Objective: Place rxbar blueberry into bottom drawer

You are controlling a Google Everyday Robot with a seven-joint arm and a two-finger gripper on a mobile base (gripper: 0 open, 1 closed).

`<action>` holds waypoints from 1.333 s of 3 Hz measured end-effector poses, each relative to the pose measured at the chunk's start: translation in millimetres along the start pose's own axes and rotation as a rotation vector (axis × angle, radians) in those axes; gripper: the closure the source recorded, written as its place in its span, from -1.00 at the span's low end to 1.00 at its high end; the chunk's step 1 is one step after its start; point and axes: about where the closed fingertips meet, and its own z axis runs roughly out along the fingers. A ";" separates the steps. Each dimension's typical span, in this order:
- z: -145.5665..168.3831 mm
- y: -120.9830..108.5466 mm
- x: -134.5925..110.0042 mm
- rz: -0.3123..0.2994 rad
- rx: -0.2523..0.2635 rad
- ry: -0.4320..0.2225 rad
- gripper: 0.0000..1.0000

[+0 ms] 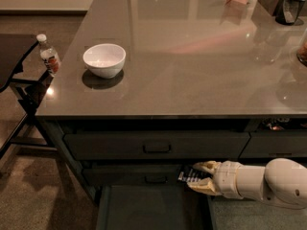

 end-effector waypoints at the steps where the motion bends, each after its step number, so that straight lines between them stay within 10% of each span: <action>1: 17.1 4.9 5.5 0.021 -0.027 -0.026 1.00; 4: 121.0 27.8 99.5 0.105 -0.042 -0.047 1.00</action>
Offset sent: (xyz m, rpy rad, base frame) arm 0.0191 0.0247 -0.0962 0.1029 0.0540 -0.0336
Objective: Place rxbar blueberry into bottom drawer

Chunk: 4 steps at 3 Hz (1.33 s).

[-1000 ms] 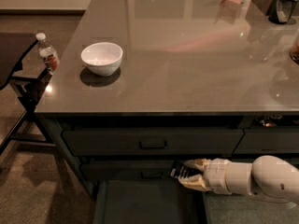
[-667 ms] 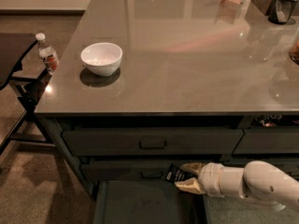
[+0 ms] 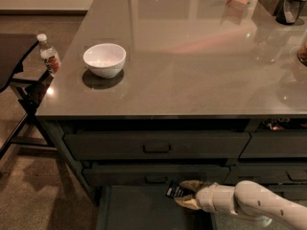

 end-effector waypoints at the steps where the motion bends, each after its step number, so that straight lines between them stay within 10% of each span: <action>1: 44.0 10.9 52.7 0.036 -0.001 -0.020 1.00; 4: 98.4 5.2 93.9 0.079 0.016 0.000 1.00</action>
Offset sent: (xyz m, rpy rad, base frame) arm 0.0027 -0.0019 -0.0509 0.0093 -0.0028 -0.0186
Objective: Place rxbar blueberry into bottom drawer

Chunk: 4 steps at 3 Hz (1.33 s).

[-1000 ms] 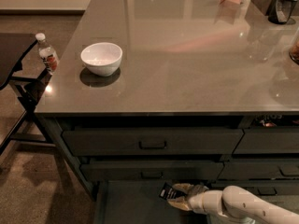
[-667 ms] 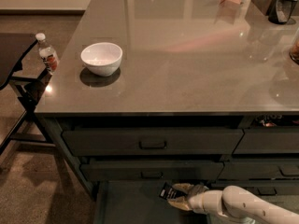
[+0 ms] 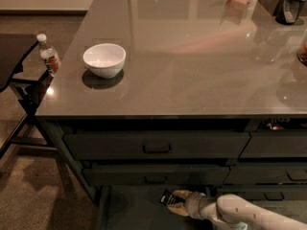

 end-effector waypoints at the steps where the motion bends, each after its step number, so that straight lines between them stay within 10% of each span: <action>1: 20.7 -8.7 23.6 -0.013 0.016 0.000 1.00; 4: 75.3 -11.1 82.6 -0.133 -0.128 0.001 1.00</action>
Offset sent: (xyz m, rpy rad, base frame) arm 0.0178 -0.0069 -0.0866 -0.0100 -0.0720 0.0872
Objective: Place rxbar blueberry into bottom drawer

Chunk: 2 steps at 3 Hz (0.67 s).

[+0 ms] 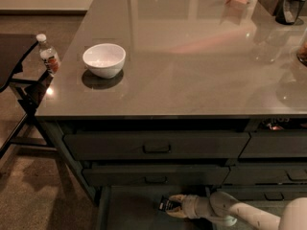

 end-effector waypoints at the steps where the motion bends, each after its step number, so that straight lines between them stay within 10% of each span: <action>1: 19.7 4.2 14.0 -0.016 -0.046 0.024 1.00; 2: 34.5 7.5 21.4 -0.018 -0.047 0.032 1.00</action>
Offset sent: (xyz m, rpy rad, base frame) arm 0.0034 0.0199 -0.0546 -0.0443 0.0195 0.0353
